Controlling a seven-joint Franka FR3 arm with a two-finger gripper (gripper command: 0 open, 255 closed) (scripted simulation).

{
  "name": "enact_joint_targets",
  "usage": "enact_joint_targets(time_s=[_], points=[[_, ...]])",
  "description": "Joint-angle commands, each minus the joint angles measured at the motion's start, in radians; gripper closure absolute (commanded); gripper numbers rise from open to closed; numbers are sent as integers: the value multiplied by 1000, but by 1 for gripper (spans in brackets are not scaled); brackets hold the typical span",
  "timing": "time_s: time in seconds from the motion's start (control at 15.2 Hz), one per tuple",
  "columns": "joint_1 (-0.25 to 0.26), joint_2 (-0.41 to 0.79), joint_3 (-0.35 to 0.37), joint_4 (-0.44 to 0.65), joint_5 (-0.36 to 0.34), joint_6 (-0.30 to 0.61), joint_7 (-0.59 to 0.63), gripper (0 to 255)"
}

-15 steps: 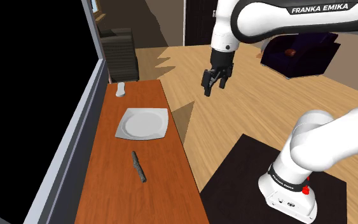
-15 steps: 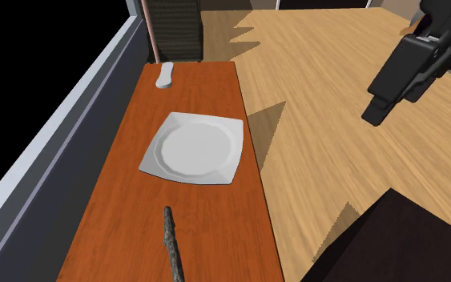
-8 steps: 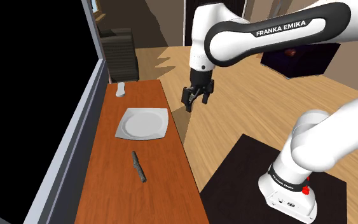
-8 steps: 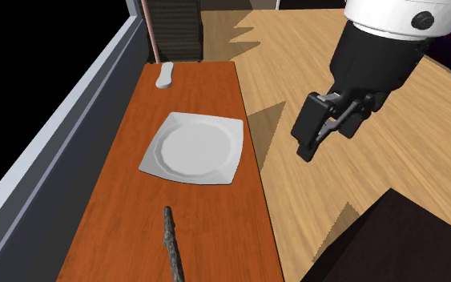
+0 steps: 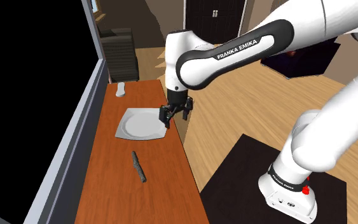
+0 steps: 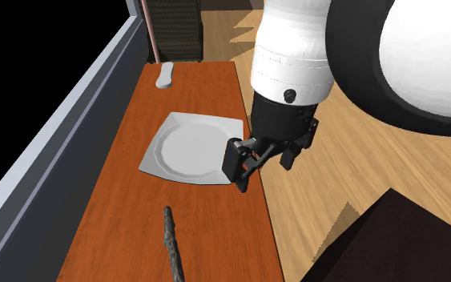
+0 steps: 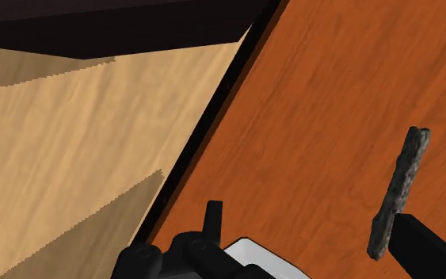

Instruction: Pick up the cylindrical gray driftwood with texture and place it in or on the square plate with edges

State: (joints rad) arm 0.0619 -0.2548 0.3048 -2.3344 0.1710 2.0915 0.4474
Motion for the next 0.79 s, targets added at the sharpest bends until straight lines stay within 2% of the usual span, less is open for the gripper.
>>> enact_joint_targets(time_s=[0.0, 0.4, 0.73], points=[[7, 73, 24, 30, -3, 40, 38, 0], [33, 301, 72, 151, -45, 135, 148, 0], [76, 498, 84, 286, -100, 184, 239, 0]])
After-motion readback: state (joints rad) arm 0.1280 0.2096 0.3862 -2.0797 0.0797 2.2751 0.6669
